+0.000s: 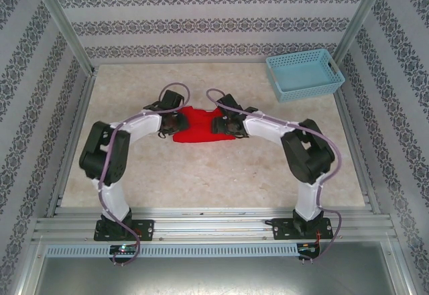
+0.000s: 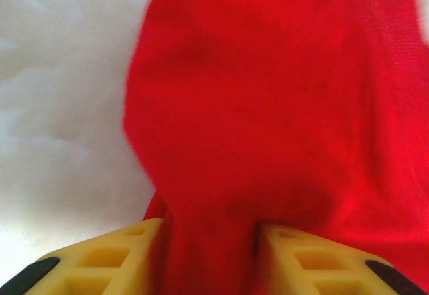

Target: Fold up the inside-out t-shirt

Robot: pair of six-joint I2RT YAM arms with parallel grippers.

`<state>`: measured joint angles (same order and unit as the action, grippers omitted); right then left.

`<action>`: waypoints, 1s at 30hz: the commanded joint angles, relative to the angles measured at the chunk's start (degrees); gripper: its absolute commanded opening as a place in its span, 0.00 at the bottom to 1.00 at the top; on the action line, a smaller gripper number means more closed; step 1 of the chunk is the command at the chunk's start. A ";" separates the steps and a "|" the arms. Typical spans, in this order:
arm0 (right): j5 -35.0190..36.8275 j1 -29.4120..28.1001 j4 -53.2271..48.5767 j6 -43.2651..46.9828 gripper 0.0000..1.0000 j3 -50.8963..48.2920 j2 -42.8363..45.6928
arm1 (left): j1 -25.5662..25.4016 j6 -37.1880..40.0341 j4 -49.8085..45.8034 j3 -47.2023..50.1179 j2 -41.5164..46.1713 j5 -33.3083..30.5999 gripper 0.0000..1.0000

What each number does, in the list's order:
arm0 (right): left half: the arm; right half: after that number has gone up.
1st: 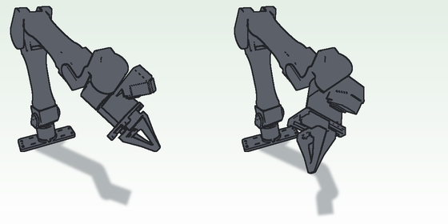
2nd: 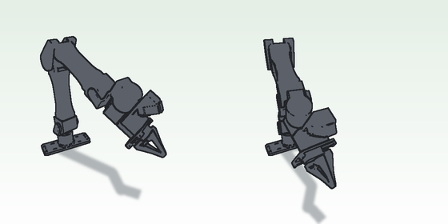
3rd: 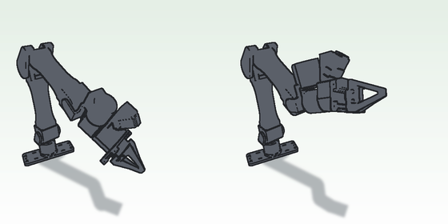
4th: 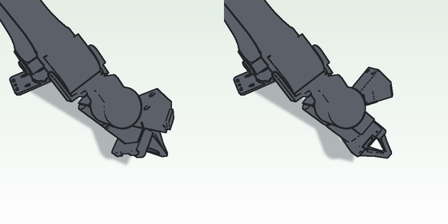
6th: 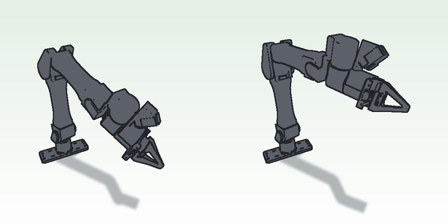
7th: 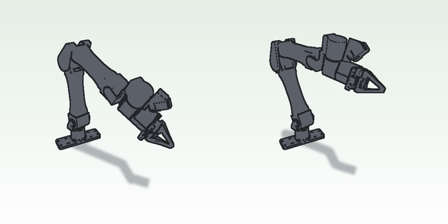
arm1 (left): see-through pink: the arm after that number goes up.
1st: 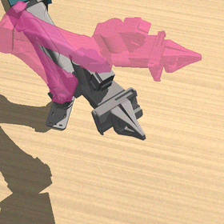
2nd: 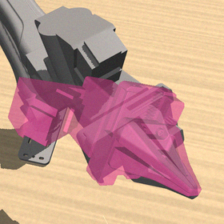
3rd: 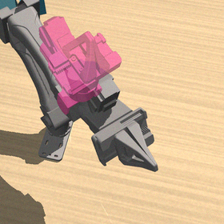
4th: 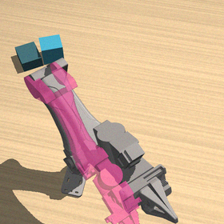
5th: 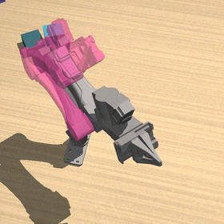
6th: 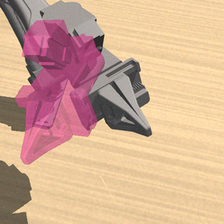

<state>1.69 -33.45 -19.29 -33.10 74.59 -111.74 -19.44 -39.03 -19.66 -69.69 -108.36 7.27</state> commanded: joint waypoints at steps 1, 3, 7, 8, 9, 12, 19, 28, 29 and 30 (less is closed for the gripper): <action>-4.26 3.31 -3.03 -3.20 0.64 6.16 -4.98 | -0.01 -1.17 -0.19 -6.13 -5.31 2.49 0.36; -4.74 5.51 -4.08 -3.28 0.63 9.98 -8.15 | 0.36 -0.89 -0.75 -11.10 -9.15 2.08 0.32; -7.08 10.34 -7.08 -2.71 0.62 20.25 -15.33 | 2.02 -0.80 -1.43 -22.02 -17.14 2.22 0.28; -7.94 11.31 -7.82 -2.64 0.62 22.74 -16.93 | 2.56 -1.06 -1.42 -24.61 -18.93 2.84 0.27; -9.08 12.38 -8.00 -2.63 0.61 25.42 -18.65 | 3.01 -1.26 -1.13 -27.60 -21.08 3.58 0.27; -10.91 14.98 -9.91 -2.72 0.61 34.49 -24.02 | 3.88 -1.49 -1.54 -37.35 -27.45 3.86 0.27; -14.35 18.16 -16.87 -3.94 0.60 60.16 -38.16 | 4.59 -1.35 -7.58 -69.04 -45.27 7.68 0.31; -14.84 20.94 -21.48 -2.63 0.74 71.42 -36.99 | 5.82 0.52 -14.44 -79.22 -44.83 6.27 0.57; -14.04 20.89 -21.37 -1.52 0.75 68.50 -33.79 | 5.90 1.93 -16.39 -78.57 -42.68 5.17 0.62; -13.07 20.80 -20.49 -0.73 0.77 64.87 -30.50 | 5.98 3.34 -17.49 -77.47 -40.67 4.38 0.67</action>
<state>-12.56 -12.71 -37.91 -36.32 143.85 -151.55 -14.48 -39.11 -30.57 -147.04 -156.97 13.85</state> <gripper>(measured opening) 0.761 0.656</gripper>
